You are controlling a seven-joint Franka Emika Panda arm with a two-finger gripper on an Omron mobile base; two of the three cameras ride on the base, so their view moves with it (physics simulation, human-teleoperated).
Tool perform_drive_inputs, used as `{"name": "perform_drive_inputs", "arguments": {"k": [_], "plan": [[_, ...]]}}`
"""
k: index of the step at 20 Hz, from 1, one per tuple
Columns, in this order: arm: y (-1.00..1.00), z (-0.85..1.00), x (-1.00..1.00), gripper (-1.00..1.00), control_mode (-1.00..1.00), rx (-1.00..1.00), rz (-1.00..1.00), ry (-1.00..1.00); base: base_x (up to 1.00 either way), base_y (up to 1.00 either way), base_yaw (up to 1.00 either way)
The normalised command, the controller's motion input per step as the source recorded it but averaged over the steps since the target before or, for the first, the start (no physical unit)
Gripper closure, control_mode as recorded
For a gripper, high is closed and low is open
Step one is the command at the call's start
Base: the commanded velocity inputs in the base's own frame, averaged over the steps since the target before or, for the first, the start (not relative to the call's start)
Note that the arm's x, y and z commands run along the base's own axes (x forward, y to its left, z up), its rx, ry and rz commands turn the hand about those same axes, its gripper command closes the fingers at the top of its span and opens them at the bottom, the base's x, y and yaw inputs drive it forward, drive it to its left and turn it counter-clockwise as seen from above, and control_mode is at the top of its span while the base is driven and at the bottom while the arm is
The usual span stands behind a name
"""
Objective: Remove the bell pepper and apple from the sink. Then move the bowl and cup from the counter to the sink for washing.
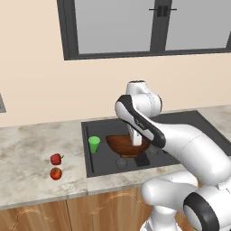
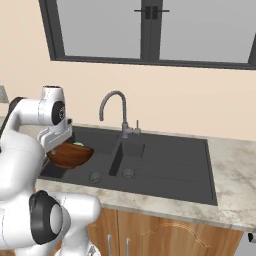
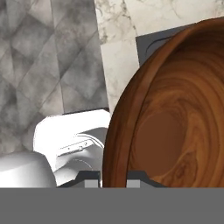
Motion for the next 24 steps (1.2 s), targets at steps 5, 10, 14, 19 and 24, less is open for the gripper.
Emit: {"name": "perform_drive_inputs", "arguments": {"k": [5, 10, 14, 19, 24], "plan": [[0.00, -0.23, 0.27, 1.00, -1.00, 0.00, 0.00, 0.09, 0.00, 0.00, 0.00], [0.00, -0.21, 0.32, 1.00, -1.00, 0.00, -0.01, 0.07, 0.00, 0.00, 0.00], [0.00, -0.21, 0.23, 1.00, -1.00, 0.00, -0.04, 0.01, 0.00, 0.00, 0.00], [0.00, -0.22, 0.17, 1.00, -1.00, 0.00, -0.07, 0.00, 0.00, 0.00, 0.00], [0.00, -0.27, 0.23, 1.00, -1.00, 0.00, -0.09, -0.02, 0.00, 0.00, 0.00]]}}
